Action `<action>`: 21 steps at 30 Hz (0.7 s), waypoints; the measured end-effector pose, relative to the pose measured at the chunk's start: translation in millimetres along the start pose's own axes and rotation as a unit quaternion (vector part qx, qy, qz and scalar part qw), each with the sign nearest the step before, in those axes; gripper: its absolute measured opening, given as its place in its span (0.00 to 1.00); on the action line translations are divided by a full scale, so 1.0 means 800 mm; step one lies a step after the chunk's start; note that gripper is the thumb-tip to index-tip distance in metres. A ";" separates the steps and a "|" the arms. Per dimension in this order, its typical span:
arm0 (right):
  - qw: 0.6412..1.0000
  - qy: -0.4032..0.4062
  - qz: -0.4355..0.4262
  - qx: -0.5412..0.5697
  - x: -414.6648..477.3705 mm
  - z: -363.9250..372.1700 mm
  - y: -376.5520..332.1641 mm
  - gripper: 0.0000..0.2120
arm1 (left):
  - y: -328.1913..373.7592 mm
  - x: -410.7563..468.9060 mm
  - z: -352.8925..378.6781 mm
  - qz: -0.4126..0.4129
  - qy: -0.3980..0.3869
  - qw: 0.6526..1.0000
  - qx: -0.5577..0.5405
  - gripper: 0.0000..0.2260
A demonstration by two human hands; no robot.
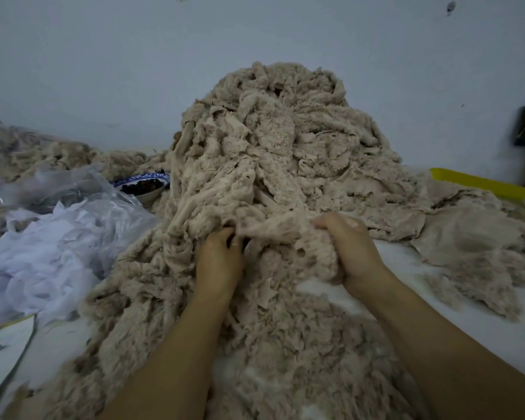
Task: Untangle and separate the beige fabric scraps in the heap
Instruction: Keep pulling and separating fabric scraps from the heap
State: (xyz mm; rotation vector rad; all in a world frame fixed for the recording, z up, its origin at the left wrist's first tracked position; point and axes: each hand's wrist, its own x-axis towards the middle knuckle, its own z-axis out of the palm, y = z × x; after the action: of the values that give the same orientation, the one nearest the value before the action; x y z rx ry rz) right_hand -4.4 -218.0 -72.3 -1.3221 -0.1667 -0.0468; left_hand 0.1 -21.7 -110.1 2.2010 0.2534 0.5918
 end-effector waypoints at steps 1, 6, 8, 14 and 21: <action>0.998 0.032 0.021 0.047 0.002 -0.005 -0.004 0.15 | -0.002 0.002 -0.002 -0.027 -0.007 1.000 -0.001 0.13; 0.991 0.052 -0.059 -0.112 0.008 -0.012 0.002 0.09 | 0.018 -0.012 0.000 -0.020 -0.031 0.998 -0.052 0.20; 0.974 -0.020 -0.106 -0.201 0.005 -0.004 0.010 0.08 | 0.033 -0.024 0.003 -0.057 -0.077 0.975 -0.203 0.25; 0.918 -0.134 -0.144 -0.345 0.003 -0.001 0.031 0.10 | 0.041 -0.027 0.007 -0.147 -0.198 0.848 -0.469 0.09; 0.971 0.024 -0.060 -0.230 0.021 -0.021 0.032 0.14 | 0.038 -0.020 0.008 -0.220 -0.195 0.771 -0.565 0.08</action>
State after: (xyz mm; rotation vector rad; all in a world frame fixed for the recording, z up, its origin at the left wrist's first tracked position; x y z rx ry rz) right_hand 17.4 -226.9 -98.0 -1.7716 -0.2012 -0.2315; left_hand -10.8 -51.3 -95.5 0.9684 0.1181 -0.0487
